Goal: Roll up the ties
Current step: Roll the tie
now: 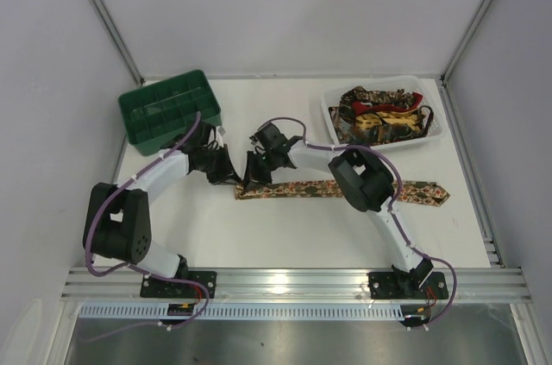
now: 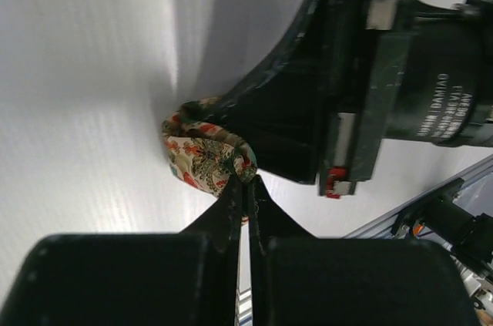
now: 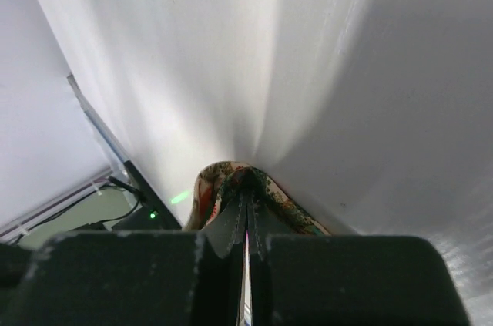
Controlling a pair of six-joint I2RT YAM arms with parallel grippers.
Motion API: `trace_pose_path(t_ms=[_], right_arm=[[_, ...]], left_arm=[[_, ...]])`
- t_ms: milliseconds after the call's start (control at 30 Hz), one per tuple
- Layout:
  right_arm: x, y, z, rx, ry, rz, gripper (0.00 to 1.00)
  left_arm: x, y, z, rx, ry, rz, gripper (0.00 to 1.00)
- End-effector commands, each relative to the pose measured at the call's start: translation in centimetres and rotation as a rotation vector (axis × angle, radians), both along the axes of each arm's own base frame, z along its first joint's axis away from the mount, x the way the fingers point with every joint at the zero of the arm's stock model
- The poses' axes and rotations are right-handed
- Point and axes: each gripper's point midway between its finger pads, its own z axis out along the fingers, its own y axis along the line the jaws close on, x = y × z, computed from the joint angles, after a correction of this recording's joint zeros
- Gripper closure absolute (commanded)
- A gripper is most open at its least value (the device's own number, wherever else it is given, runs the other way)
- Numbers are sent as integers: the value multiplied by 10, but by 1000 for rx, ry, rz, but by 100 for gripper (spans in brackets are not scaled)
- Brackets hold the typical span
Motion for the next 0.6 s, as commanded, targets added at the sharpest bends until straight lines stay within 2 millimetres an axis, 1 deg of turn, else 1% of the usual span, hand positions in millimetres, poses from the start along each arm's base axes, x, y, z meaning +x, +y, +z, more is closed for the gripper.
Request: trace_pose_path(t_ms=[0,33,100,133,167,200,233,267,300,333,400,467,567], right_arm=[[-11,-1,-9,5,60,-12,100],[-11,-2,-4,11,53,-6,100],[-11,-7,-2,15,64,-13,100],[-7,-7,5,35,70,-31,100],[-8,-13,1,35,96,-48,100],[-9,-14,4,61,120,-45,100],[-6,-12,9,94,116,-49,100],[-6,-12,12,101,120,-48,100],[-2,-16,12,87,108,-62,100],[1,-18,23,93,82,-69,100],[7,-23,29,85,51,-76,100],[10,-25,39,94,36,-83,100],[13,-32,42,73,23,-95,100]], left_arm=[[13,-20,16,-41,-24,21,100],[14,-21,14,-30,-22,28,99],[15,-22,14,-25,-17,49,100],[15,-21,15,-24,-18,57,99],[16,-21,15,-25,-14,74,99],[16,-22,14,-30,-13,80,99],[16,-23,15,-36,-17,81,99],[17,-21,14,-25,-14,92,100],[17,-21,13,-14,-13,93,100],[17,-20,14,-9,-14,91,99],[17,-18,13,5,-16,94,100],[14,-15,11,19,-10,92,99],[12,-14,11,30,-10,88,100]])
